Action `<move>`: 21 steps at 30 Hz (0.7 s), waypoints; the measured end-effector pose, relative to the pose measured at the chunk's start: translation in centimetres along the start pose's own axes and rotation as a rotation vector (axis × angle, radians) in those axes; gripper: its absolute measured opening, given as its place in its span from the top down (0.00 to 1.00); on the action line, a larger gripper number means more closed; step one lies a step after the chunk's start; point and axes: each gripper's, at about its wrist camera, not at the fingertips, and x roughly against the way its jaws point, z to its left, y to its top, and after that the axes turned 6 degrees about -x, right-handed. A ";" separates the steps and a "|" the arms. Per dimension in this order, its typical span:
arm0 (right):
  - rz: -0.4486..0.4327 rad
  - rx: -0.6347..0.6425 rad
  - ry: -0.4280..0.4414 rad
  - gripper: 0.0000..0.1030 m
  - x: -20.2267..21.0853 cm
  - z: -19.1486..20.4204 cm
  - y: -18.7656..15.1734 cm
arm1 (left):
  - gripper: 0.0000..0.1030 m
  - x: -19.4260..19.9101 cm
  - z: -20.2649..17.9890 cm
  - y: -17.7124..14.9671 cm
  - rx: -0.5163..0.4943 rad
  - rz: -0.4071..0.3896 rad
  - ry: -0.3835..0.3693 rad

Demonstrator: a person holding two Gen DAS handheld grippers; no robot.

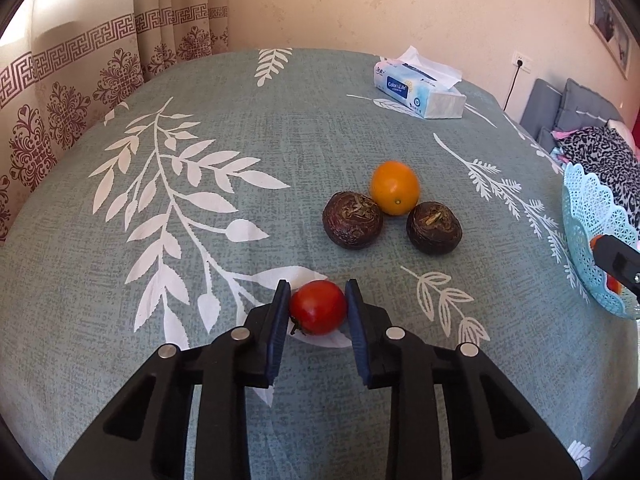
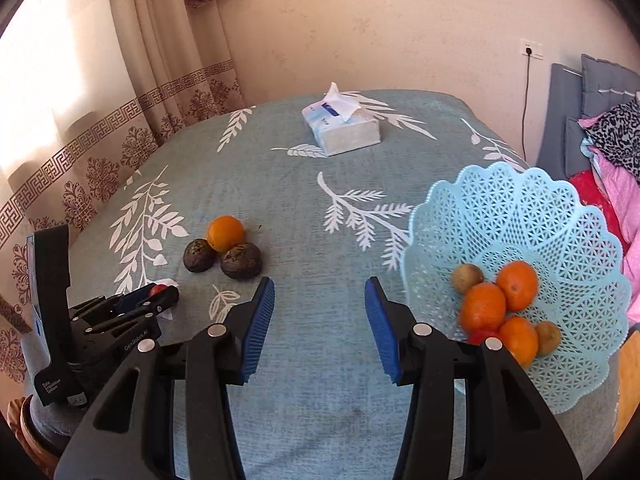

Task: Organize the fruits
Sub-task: 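Move the left tool to the second red tomato and close on it, then grasp the dark brown passion fruit with the right tool while the left tool holds the tomato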

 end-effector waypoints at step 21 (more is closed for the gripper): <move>0.224 0.158 0.037 0.53 -12.4 7.4 1.6 | 0.73 2.2 2.5 -0.5 0.103 -0.099 0.077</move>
